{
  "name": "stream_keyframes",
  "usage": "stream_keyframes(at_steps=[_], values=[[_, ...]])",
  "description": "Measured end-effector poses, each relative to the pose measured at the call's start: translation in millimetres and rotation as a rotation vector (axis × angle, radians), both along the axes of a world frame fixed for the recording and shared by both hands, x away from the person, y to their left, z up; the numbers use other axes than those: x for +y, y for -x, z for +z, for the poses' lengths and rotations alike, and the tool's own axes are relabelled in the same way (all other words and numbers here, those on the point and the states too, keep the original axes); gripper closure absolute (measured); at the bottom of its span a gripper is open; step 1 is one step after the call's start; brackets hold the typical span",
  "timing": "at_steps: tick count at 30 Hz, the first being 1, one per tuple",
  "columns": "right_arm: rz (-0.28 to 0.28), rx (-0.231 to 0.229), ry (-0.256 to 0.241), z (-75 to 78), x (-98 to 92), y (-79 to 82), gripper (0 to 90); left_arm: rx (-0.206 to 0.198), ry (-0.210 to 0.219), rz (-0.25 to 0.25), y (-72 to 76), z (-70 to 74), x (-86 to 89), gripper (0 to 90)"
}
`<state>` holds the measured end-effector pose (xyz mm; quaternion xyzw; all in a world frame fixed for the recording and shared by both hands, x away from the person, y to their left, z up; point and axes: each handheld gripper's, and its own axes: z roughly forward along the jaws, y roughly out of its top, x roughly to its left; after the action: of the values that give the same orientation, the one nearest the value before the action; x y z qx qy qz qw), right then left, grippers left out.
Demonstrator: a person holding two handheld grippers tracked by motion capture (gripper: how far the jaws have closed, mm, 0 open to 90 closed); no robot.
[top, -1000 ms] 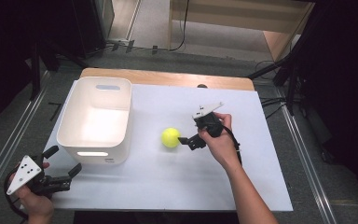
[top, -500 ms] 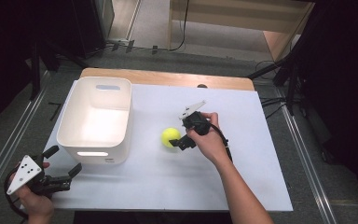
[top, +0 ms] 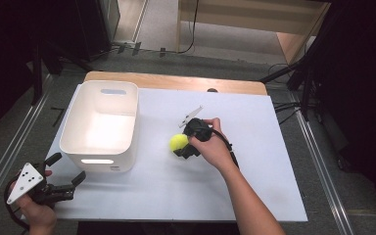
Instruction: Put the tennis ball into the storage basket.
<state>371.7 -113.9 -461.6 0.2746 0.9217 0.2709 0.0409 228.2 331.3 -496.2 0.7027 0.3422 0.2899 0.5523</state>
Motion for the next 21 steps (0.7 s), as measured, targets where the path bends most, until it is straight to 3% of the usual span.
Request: stream_keyframes(at_steps=[4,5,9,10,19,21], values=[[0.001,0.017,0.014,-4.2,3.9,-2.0,0.0,-0.001,0.007,0.004,0.3,0.0,0.4,0.0],[-0.001,0.015,0.031,-5.7,6.3,-2.8,6.4,0.0,0.009,0.004,0.2,0.0,0.7,0.0],[0.014,-0.001,0.055,-8.8,9.1,-5.3,6.4,0.0,0.007,-0.002,-0.3,0.0,0.2,0.0],[0.008,0.016,0.058,-9.4,10.2,-5.3,6.4,-0.001,0.004,-0.003,-0.4,0.0,0.0,0.0],[0.017,0.018,0.067,-11.7,14.8,-7.7,6.7,-0.001,0.002,-0.003,-0.8,0.0,-0.7,0.0],[0.008,0.023,0.071,-12.8,16.1,-7.4,10.5,-0.001,0.0,-0.002,-0.7,0.1,-0.6,0.0]])
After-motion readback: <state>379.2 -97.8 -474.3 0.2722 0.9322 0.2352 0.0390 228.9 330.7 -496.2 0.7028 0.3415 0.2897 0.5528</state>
